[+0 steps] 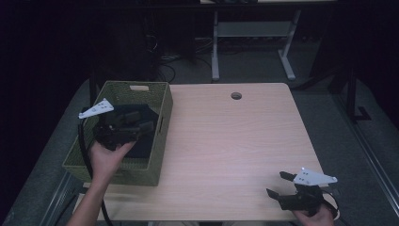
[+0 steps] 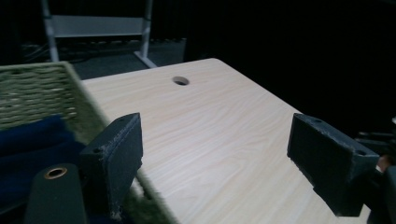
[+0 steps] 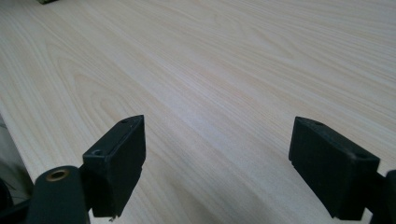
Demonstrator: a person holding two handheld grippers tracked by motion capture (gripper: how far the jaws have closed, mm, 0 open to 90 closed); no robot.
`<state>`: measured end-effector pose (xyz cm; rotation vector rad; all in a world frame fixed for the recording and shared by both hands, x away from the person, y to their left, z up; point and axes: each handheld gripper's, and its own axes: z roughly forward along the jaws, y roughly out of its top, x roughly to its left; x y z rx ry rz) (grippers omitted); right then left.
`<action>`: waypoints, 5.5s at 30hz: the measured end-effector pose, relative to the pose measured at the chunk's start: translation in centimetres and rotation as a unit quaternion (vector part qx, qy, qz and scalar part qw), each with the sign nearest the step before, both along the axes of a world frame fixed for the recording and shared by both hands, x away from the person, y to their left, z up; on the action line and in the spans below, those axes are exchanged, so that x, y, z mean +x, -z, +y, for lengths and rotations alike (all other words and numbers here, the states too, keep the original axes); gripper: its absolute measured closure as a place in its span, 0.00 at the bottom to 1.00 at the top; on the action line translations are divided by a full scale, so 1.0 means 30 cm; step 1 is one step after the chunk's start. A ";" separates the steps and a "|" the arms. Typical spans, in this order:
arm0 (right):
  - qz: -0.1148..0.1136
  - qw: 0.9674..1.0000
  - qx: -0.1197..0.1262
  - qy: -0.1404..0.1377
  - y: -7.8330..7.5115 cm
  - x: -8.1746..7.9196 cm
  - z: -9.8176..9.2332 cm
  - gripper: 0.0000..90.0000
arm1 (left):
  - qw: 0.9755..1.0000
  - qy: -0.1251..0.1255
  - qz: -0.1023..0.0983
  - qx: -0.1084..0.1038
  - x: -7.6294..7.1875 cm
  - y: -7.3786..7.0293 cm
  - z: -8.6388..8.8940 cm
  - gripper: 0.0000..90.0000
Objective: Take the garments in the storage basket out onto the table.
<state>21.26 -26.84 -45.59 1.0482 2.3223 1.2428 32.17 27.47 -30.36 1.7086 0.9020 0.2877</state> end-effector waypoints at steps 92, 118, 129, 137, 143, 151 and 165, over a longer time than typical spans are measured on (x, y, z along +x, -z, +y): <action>0.015 1.000 0.003 -0.008 0.012 -0.007 -0.008 0.21 | 0.981 -0.029 0.184 0.050 0.443 0.177 0.198 0.30; 0.012 1.000 0.011 -0.011 0.006 -0.009 -0.008 0.21 | 0.979 -0.002 0.176 0.100 0.403 0.153 0.185 0.96; 0.011 1.000 0.015 -0.009 0.002 -0.011 -0.010 0.21 | 0.982 0.000 0.165 0.087 0.379 0.121 0.200 0.96; 0.008 1.000 0.018 -0.007 -0.003 -0.012 -0.017 0.21 | 0.986 0.001 0.151 0.072 0.355 0.087 0.210 0.96; 0.008 1.000 0.015 -0.004 -0.002 -0.009 -0.017 0.21 | 0.988 0.001 0.138 0.065 0.329 0.055 0.221 0.96; 0.007 1.000 0.012 -0.002 -0.002 -0.009 -0.009 0.21 | 0.992 -0.001 0.117 0.056 0.280 0.006 0.249 0.96; -0.002 1.000 0.012 0.002 -0.012 -0.014 -0.003 0.21 | 0.995 0.002 0.089 0.038 0.228 -0.083 0.273 0.96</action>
